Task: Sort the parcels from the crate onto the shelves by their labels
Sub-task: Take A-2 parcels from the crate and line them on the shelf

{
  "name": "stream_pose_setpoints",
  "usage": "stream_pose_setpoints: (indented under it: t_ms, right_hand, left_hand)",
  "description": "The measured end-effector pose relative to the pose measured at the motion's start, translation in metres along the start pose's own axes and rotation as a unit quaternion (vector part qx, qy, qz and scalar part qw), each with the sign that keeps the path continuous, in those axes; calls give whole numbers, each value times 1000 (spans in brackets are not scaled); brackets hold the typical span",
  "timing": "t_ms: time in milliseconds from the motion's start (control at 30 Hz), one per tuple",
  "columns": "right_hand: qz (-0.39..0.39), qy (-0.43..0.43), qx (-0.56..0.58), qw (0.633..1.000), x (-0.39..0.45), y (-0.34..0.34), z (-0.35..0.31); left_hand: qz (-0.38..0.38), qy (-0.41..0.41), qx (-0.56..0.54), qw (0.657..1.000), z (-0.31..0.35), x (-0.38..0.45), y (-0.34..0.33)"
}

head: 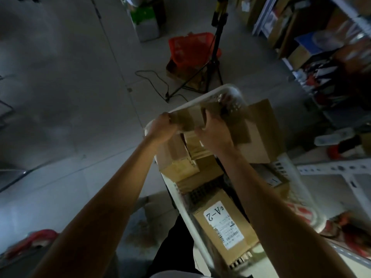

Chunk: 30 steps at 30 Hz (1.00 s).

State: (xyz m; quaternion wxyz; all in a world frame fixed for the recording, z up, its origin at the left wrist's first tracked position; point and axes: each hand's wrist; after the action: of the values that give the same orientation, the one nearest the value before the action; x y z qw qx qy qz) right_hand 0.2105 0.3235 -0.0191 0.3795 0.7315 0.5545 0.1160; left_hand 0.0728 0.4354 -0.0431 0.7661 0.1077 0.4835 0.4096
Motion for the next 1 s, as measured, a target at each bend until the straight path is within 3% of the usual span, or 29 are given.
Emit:
stream_pose_setpoints:
  t_ms: [200,400,600,900,1000]
  right_hand:
    - [41,-35,77,996,-10,0,-4]
    - [106,-11,157,982,-65,12,6]
    - [121,-22,213,969,-128,7,24]
    - [91,-34,378,921,-224,20,89]
    - [91,-22,401,911,-262,29,113]
  left_hand:
    - [9,-1,-166,986,14,-36,-10]
    - [-56,-40,-378,923,-1,-91,-21]
    - [-48,-21,-384,922,-24,-144,-56]
    - [-112,-102,-349,925,-48,-225,-127]
    - [-95,-113,-290,945,-53,-251,-155]
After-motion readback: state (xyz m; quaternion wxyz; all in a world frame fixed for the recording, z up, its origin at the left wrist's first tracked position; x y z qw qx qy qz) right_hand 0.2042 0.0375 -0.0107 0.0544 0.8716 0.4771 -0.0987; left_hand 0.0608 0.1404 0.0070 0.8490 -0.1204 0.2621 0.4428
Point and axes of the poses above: each hand's wrist, its own x-axis towards the middle knuckle, its own y-axis out of the back of the hand, z = x × y, and after that the axes turned 9 degrees about y, right-handed
